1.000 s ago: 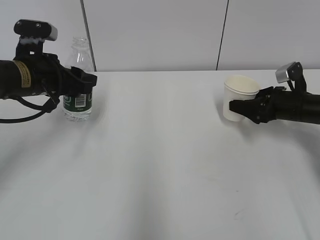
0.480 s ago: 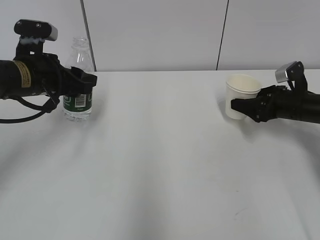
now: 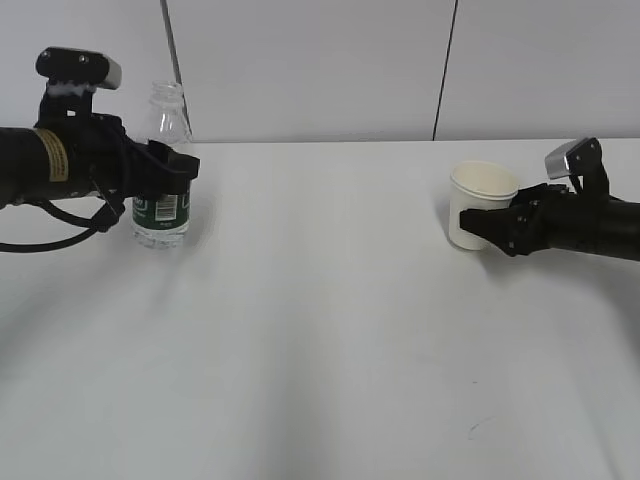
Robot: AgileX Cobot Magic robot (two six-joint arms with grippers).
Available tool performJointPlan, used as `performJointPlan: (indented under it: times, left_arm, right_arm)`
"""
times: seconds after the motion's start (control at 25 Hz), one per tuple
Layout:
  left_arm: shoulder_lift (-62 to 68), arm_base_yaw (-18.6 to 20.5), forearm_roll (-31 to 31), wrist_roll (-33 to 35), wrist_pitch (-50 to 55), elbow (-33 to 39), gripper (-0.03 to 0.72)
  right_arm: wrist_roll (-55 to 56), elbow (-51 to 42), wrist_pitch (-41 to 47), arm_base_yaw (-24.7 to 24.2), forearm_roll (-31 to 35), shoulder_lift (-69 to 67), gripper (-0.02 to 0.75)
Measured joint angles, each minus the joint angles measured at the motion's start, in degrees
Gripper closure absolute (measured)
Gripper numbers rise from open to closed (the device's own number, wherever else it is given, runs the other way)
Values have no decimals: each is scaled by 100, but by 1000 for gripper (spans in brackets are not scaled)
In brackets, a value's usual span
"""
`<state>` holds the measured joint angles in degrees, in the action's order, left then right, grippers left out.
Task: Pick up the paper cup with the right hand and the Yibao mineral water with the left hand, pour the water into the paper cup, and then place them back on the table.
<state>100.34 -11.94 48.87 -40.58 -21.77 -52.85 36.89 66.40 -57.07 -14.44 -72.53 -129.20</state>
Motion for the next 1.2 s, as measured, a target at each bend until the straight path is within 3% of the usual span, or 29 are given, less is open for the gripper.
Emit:
performJointPlan:
  times: [0.6, 0.84, 1.2]
  left_arm:
    - [282, 0, -46, 113, -187, -6, 303]
    - [282, 0, -52, 167, -192, -6, 303]
    - [282, 0, -57, 242, -220, -6, 303]
  right_arm:
    - [-451, 0, -582, 21, 264, -227, 203]
    - [-593, 0, -618, 287, 285, -227, 204]
    - [-631, 0, -459, 320, 208, -227, 204]
